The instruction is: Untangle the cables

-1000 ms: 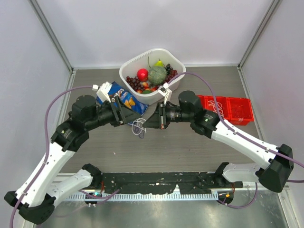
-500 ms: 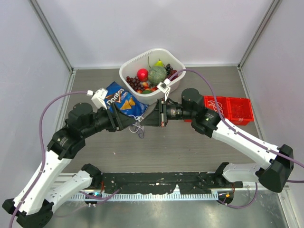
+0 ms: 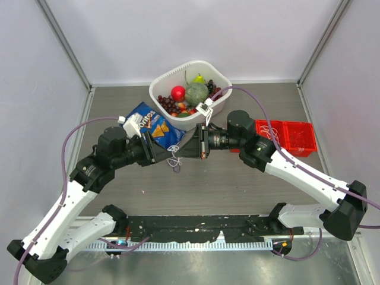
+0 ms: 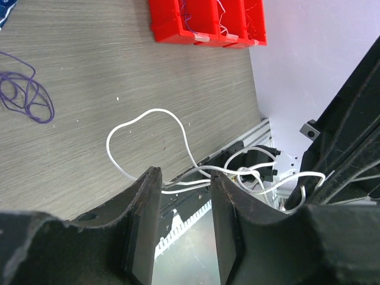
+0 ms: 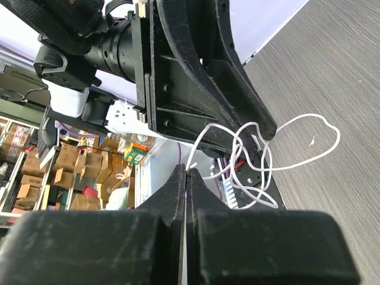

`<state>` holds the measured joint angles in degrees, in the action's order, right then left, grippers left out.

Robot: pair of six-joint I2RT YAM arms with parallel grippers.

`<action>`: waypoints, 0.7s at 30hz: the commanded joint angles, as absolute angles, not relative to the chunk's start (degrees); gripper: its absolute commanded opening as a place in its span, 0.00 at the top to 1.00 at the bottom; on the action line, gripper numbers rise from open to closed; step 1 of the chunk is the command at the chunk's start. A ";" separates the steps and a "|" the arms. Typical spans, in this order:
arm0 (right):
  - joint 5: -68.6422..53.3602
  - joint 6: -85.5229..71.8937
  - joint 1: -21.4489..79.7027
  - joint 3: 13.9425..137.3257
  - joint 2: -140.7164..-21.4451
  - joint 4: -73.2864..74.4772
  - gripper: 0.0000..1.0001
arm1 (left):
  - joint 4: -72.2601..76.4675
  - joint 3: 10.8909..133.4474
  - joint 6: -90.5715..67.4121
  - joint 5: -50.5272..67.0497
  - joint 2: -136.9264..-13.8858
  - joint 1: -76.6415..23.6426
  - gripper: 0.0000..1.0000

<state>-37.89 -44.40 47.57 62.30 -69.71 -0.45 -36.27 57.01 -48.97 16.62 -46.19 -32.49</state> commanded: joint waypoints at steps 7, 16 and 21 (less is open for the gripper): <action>-39.99 -45.44 47.90 64.87 -67.50 -4.48 0.99 | -35.77 57.83 -50.10 16.44 -48.69 -32.43 0.63; -26.66 -38.43 47.90 64.86 -62.76 6.14 0.99 | -37.44 59.15 -50.27 7.84 -45.71 -32.43 1.00; -0.86 -34.54 47.81 64.87 -55.38 16.34 0.99 | -40.16 58.97 -50.97 -3.14 -40.09 -32.34 1.00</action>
